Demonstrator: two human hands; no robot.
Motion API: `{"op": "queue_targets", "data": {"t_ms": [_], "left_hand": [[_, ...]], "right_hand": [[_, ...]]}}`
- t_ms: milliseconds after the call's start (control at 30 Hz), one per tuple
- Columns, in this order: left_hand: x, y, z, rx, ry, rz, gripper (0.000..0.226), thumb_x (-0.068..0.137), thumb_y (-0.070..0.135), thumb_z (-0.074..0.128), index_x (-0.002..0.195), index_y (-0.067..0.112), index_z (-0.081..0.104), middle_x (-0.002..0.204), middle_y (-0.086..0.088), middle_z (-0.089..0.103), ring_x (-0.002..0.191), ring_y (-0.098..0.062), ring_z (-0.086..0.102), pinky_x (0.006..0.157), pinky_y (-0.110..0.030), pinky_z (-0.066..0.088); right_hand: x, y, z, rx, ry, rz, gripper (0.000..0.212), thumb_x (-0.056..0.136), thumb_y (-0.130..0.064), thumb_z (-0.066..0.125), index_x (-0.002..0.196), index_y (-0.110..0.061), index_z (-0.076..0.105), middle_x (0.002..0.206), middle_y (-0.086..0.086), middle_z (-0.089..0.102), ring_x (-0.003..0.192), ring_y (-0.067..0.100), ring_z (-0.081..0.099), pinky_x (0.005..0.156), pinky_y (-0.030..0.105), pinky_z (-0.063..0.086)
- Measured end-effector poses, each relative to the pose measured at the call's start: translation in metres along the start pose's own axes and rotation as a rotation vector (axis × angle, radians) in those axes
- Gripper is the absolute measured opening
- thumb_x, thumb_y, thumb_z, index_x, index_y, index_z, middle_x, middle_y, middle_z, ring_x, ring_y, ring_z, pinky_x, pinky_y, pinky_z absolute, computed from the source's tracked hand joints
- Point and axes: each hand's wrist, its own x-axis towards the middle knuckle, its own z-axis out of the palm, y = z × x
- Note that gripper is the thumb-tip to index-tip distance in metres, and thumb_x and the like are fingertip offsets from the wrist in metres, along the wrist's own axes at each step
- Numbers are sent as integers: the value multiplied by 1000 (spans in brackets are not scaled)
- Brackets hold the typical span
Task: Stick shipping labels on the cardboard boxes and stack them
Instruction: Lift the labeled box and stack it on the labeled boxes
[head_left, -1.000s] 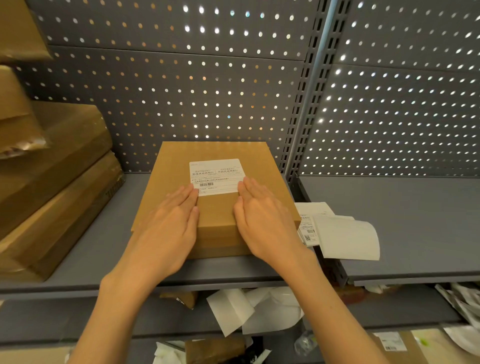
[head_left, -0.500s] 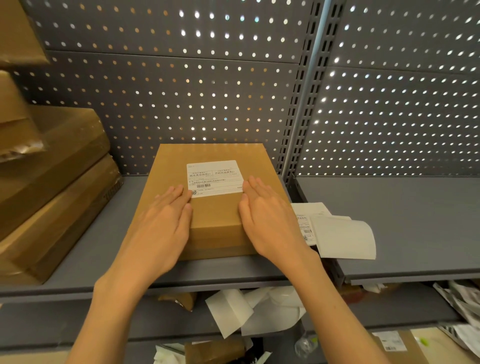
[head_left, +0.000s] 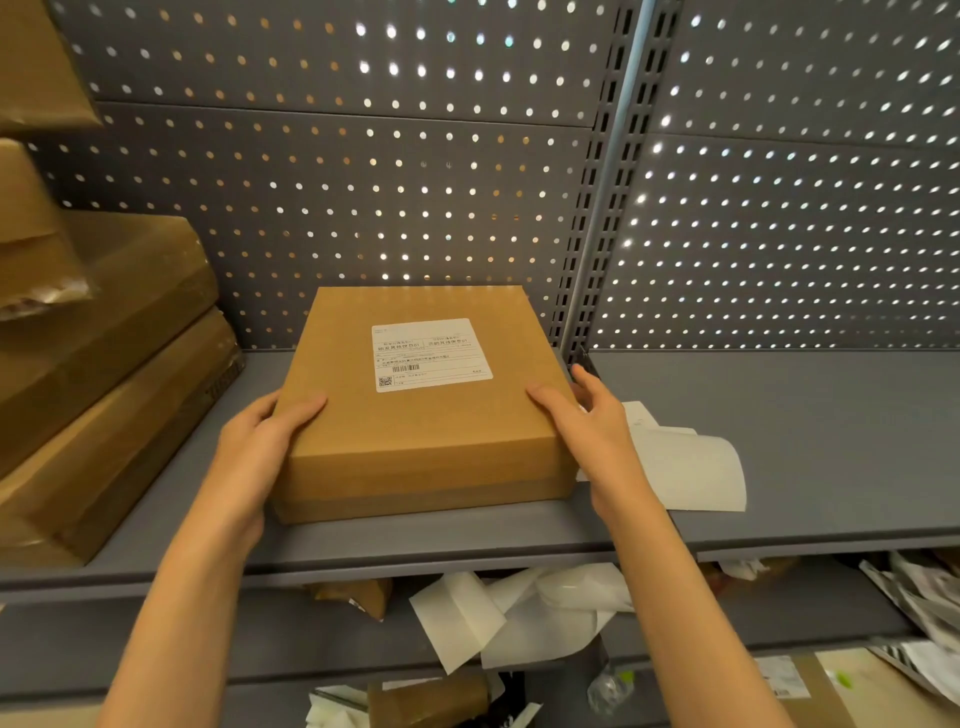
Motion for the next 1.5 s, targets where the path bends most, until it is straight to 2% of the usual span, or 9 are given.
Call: {"op": "queue_targets", "data": {"t_ms": [100,167,233,333,467,700,900,1200,1500], "left_hand": [[1,-2,1,-51,-30,-35,43,86,35,61,125,18,53,103,5,57,83,-6,48,67,-26,34],[1,-2,3,-100,-21,-11,48,86,31,61,131,21,47,91,12,53,79,-3,47,71,-27,35],[-1,-2,5,-121,-22,4,53,87,30,62,135,19,44,95,9,54,78,-3,47,77,-29,34],[-1,-4,1,-119,-54,27,42,85,32,63,125,21,55,115,2,61,90,-10,55,70,-27,38],[-1,-7,-5,-150,-52,87,44,83,32,65,125,25,56,115,4,64,103,-16,57,77,-28,41],[-5,-2,-7,-239,-67,255,48,82,29,66,128,28,53,118,7,62,108,-14,57,84,-29,43],[-14,3,-4,-283,-97,378,56,80,30,66,133,30,48,123,10,58,111,-10,54,85,-27,41],[-27,20,36,-270,-202,457,54,81,29,65,133,31,48,120,12,59,108,-7,55,82,-26,42],[-73,36,120,-283,-333,458,47,82,24,65,127,27,54,116,11,64,105,-10,60,80,-25,43]], "right_hand": [[-1,1,0,96,-67,69,63,86,-36,63,143,-23,38,134,-5,51,105,10,52,73,22,40],[-1,2,1,105,-88,53,54,86,-35,63,136,-25,47,123,-7,59,98,5,56,67,20,40],[-2,3,1,123,-89,39,53,86,-34,64,136,-26,47,122,-7,59,99,5,56,67,20,41],[-4,4,1,146,-81,20,57,86,-34,64,139,-28,44,126,-6,57,100,5,54,67,21,40],[-8,5,1,175,-69,-52,56,86,-32,64,139,-28,44,125,-8,57,103,5,55,70,18,41],[-22,0,-1,216,3,-194,56,84,-32,67,136,-30,46,123,-11,58,106,5,56,74,17,43],[-36,-2,-14,213,91,-292,60,81,-35,68,137,-34,46,125,-12,58,112,10,56,94,32,47],[-44,2,-57,229,190,-334,69,72,-44,70,136,-34,47,124,-12,60,111,10,57,92,32,48],[-61,16,-153,269,285,-365,55,82,-32,66,134,-30,50,122,-12,63,107,6,60,76,16,48]]}}
